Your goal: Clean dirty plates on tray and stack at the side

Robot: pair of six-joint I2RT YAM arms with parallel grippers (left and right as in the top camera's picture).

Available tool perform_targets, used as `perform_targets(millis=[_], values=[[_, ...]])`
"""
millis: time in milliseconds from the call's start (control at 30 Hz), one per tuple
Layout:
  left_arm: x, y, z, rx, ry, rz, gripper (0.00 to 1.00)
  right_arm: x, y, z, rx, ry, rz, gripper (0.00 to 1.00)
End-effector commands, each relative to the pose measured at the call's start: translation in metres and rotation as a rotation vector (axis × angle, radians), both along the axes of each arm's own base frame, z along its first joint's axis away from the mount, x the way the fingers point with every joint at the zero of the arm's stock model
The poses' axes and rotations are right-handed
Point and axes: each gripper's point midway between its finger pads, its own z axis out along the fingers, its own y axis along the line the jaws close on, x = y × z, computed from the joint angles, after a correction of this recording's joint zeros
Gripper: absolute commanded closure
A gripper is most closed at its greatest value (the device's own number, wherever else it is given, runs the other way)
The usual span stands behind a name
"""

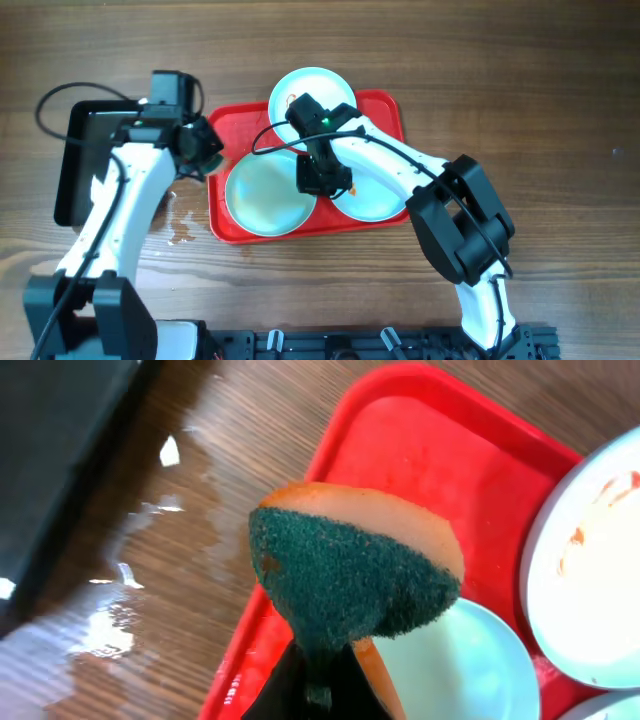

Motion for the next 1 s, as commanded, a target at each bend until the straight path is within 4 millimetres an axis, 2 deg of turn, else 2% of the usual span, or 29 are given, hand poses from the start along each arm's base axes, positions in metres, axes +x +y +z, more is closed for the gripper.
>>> perform_targets(millis=[0,233,367,467,600,833,967], values=[[-0.005,0.041,0.015,0.005,-0.019,0.106,0.96,0.034,0.002,0.042,-0.016,-0.157,0.04,0.96],[-0.029,0.097,0.01,-0.012,0.039,0.283,0.96,0.071,0.013,0.119,0.019,-0.371,0.116,0.96],[-0.041,0.117,0.008,-0.041,0.056,0.359,0.96,0.096,-0.002,0.144,-0.116,-0.536,0.169,0.96],[-0.043,0.118,0.008,-0.11,0.049,0.379,0.96,0.106,-0.013,0.155,-0.258,-0.644,0.213,0.96],[-0.046,0.127,0.008,-0.119,0.045,0.409,0.96,0.106,-0.014,0.169,-0.422,-0.76,0.289,0.96],[-0.048,0.13,0.008,-0.121,0.048,0.421,0.96,0.087,0.028,0.189,-0.487,-0.914,0.401,0.96],[-0.049,0.13,0.008,-0.121,0.052,0.422,0.96,0.079,0.038,0.202,-0.544,-0.993,0.406,0.96]])
